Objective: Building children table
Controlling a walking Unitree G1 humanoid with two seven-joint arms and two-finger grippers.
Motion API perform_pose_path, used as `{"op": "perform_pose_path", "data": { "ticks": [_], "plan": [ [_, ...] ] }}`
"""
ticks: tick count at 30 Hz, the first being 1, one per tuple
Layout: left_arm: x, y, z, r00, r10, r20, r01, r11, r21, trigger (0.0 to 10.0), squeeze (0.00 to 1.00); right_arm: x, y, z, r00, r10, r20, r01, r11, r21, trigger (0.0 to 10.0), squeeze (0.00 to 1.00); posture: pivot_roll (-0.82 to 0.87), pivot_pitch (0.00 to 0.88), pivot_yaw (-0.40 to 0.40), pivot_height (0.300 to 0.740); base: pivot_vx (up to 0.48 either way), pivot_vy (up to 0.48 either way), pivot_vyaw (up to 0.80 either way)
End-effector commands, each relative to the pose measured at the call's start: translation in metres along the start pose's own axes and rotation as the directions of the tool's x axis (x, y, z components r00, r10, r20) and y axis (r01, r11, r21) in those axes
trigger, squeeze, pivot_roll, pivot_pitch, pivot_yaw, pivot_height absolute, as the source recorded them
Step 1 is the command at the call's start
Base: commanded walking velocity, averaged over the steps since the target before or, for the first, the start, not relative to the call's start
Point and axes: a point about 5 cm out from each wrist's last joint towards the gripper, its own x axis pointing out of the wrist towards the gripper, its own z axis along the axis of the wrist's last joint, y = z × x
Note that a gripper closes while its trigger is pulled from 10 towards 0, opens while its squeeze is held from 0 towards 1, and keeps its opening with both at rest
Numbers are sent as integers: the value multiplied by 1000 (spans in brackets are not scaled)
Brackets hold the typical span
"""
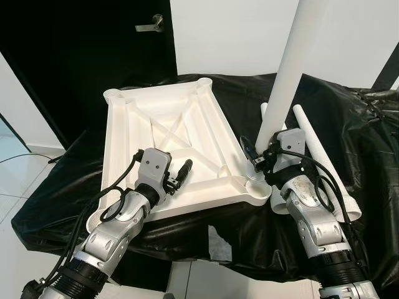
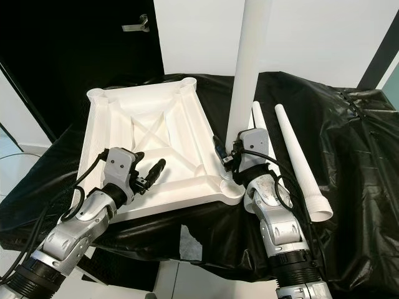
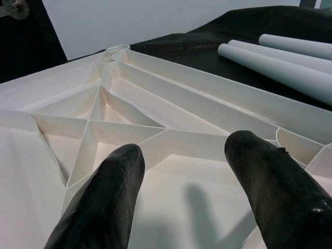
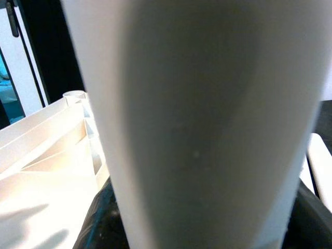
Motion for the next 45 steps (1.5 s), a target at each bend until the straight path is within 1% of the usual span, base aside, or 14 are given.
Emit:
{"op": "perform_pose_path", "data": {
  "ticks": [1, 5, 10, 14, 38, 39, 41, 42, 44, 45],
  "plan": [
    [-2, -13, 3, 962, -272, 5, 272, 962, 27, 10000, 0, 3, 0, 1, 1000, 13, 5, -13, 1000, 13, 10000, 0, 73, 0, -40, 740, 0, 0, 0],
    [-3, -13, 4, 964, -266, 8, 266, 964, 25, 10000, 0, 4, 1, 1, 1000, 21, 4, -21, 1000, 12, 10000, 0, 76, 0, -43, 740, 0, 0, 0],
    [-9, -14, 0, 967, -256, 3, 256, 966, 19, 10000, 0, 6, 4, 1, 999, 38, 5, -38, 999, 13, 10000, 0, 82, 0, -47, 740, 0, 0, 0],
    [-9, -13, 0, 967, -256, 1, 256, 967, 17, 10000, 0, 5, 4, 0, 999, 38, 3, -38, 999, 14, 10000, 0, 78, 0, -43, 740, 0, 0, 0],
    [-5, -14, 0, 954, -299, 5, 299, 954, 16, 10000, 0, 0, -3, 0, 1000, 9, 1, -9, 1000, 5, 10000, 0, 46, 0, -15, 740, 0, 0, 0],
    [-3, -14, 0, 953, -303, 6, 303, 953, 15, 10000, 0, 1, -4, 1, 1000, 2, 4, -2, 1000, 2, 10000, 0, 33, 0, 5, 740, 0, 0, 0],
    [-2, -14, 1, 951, -308, 7, 308, 951, 16, 10000, 0, 1, -5, 1, 1000, -4, 7, 4, 1000, -1, 10000, 0, 33, 0, 5, 740, 0, 0, 0],
    [0, -14, 2, 949, -315, 8, 315, 949, 16, 10000, 0, 1, -6, 1, 1000, -11, 11, 11, 1000, -4, 10000, 0, 25, 0, 25, 740, 0, 0, 0],
    [2, -14, 3, 946, -325, 11, 325, 946, 20, 10000, 0, 1, -8, 2, 1000, -23, 14, 23, 1000, -7, 10000, 0, 25, 0, 25, 740, 0, 0, 0],
    [5, -14, 4, 943, -332, 12, 332, 943, 27, 10000, 0, 1, -9, 1, 999, -32, 15, 32, 999, -8, 10000, 0, 18, 0, 39, 740, 0, 0, 0]
  ]
}}
